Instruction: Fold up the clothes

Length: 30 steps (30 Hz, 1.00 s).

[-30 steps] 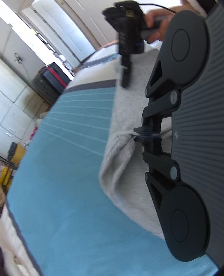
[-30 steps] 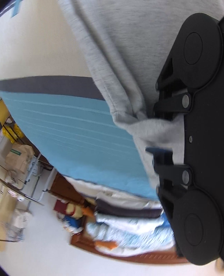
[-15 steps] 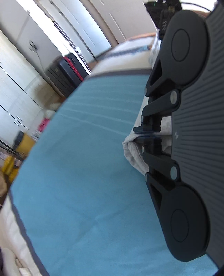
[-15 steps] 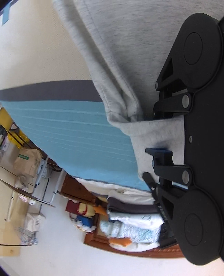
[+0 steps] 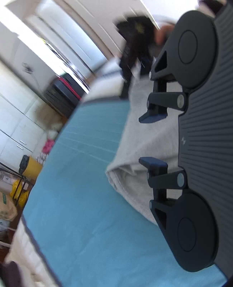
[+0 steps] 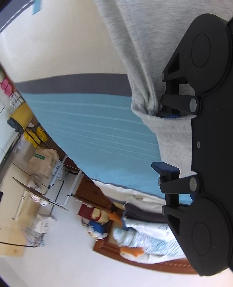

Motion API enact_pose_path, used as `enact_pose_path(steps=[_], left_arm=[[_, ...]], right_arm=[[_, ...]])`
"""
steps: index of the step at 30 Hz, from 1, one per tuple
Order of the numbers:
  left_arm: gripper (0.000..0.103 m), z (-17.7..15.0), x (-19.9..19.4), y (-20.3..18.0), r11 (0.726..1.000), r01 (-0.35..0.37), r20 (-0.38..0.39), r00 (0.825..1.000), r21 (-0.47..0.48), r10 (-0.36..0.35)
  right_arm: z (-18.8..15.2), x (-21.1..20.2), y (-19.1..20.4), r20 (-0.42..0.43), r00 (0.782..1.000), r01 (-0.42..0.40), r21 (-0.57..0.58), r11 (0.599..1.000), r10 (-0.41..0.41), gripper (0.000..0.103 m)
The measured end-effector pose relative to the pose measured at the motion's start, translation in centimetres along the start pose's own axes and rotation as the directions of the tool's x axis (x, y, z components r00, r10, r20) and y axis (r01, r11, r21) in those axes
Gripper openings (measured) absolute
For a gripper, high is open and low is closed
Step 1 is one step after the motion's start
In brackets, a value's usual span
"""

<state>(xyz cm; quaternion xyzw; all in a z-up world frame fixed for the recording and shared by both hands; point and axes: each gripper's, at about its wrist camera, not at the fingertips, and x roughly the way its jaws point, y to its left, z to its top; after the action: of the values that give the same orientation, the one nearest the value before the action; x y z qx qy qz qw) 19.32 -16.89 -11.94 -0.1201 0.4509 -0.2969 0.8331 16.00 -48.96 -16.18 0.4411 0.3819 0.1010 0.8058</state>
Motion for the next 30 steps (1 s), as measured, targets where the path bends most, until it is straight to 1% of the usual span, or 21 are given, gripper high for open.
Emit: enact_pose_path(steps=[1,2,3,4,5,6,7,8,10,13,15,16,18,19,21,24,25,26,27,29,30], left_arm=[[0.041,-0.1,0.8,-0.3,0.995,-0.096,-0.023,0.995,0.037,0.097],[0.041,-0.2,1.6,-0.7,0.978,-0.196,-0.043,0.979,0.076,0.199],[0.041,-0.3,2.4,-0.6,0.953,-0.29,-0.058,0.954,0.09,0.295],[0.036,-0.4,2.6,-0.2,0.946,-0.315,-0.062,0.945,0.075,0.32],[0.036,-0.4,2.8,0.1,0.941,-0.335,-0.066,0.939,0.057,0.338],[0.036,-0.4,2.5,0.4,0.943,-0.33,-0.057,0.942,0.031,0.331],[0.036,-0.5,2.0,0.4,0.939,-0.343,-0.045,0.938,0.018,0.343],[0.036,-0.5,1.5,0.4,0.934,-0.357,-0.033,0.934,0.006,0.357],[0.039,-1.0,-0.3,0.1,0.926,-0.379,0.012,0.926,0.001,0.379],[0.041,-1.7,-2.9,-0.5,0.912,-0.41,0.08,0.909,-0.006,0.409],[0.045,-2.7,-5.1,0.2,0.929,-0.365,0.086,0.925,-0.061,0.369],[0.048,-3.4,-6.0,0.6,0.935,-0.345,0.08,0.933,-0.088,0.351],[0.048,-4.9,-6.9,1.7,0.936,-0.328,0.047,0.941,-0.131,0.336],[0.048,-5.6,-7.3,2.3,0.934,-0.325,0.026,0.943,-0.149,0.332],[0.048,-7.2,-7.9,3.6,0.928,-0.328,-0.012,0.944,-0.177,0.331],[0.048,-9.5,-9.1,5.7,0.911,-0.336,-0.035,0.941,-0.237,0.338],[0.048,-10.2,-9.6,6.3,0.911,-0.316,-0.038,0.947,-0.265,0.318],[0.049,-10.8,-10.0,6.8,0.909,-0.295,-0.04,0.954,-0.293,0.297],[0.049,-11.3,-10.3,7.4,0.91,-0.253,-0.046,0.967,-0.329,0.252],[0.05,-12.0,-10.2,8.4,0.906,-0.152,-0.075,0.988,-0.395,0.134],[0.05,-12.4,-10.3,8.4,0.901,-0.108,-0.081,0.993,-0.42,0.081]], right_arm=[[0.1,-0.2,0.1,-0.01,1.0,0.022,-0.013,1.0,-0.022,0.049],[0.1,-0.1,0.8,-0.04,0.993,0.113,-0.053,0.992,-0.115,0.047],[0.1,-0.1,1.5,-0.066,0.976,0.202,-0.095,0.975,-0.208,0.046],[0.0,-0.1,2.3,-0.084,0.95,0.287,-0.143,0.947,-0.301,0.038],[-0.8,-0.5,3.9,-0.062,0.918,0.37,-0.229,0.9,-0.392,0.042],[-2.0,-0.9,5.6,-0.003,0.873,0.46,-0.326,0.826,-0.488,0.051],[-3.6,-1.2,7.3,0.087,0.811,0.555,-0.426,0.714,-0.578,0.068],[-5.1,-1.2,8.5,0.186,0.748,0.627,-0.51,0.588,-0.637,0.071],[-7.1,-0.9,9.5,0.318,0.66,0.699,-0.591,0.402,-0.681,0.071],[-7.5,-1.8,10.6,0.333,0.708,0.671,-0.593,0.445,-0.623,0.07],[-7.8,-2.7,11.7,0.316,0.791,0.593,-0.605,0.531,-0.524,0.07],[-8.0,-2.6,11.8,0.281,0.813,0.559,-0.621,0.549,-0.51,0.07],[-8.4,-2.2,12.0,0.209,0.849,0.492,-0.647,0.582,-0.486,0.07],[-8.6,-1.4,11.4,0.155,0.841,0.481,-0.653,0.585,-0.518,0.07],[-9.2,0.3,9.7,0.029,0.796,0.469,-0.661,0.585,-0.605,0.07],[-9.3,-0.7,9.6,0.045,0.79,0.482,-0.663,0.573,-0.612,0.072],[-9.2,-1.2,9.8,0.049,0.774,0.504,-0.65,0.568,-0.631,0.072],[-9.4,-1.8,10.2,0.076,0.755,0.538,-0.641,0.548,-0.652,0.072],[-9.6,-2.5,10.6,0.103,0.736,0.569,-0.631,0.528,-0.669,0.072],[-10.9,-4.7,11.7,0.174,0.746,0.589,-0.624,0.514,-0.643,0.072],[-11.3,-6.0,12.0,0.194,0.761,0.586,-0.614,0.528,-0.619,0.072]])
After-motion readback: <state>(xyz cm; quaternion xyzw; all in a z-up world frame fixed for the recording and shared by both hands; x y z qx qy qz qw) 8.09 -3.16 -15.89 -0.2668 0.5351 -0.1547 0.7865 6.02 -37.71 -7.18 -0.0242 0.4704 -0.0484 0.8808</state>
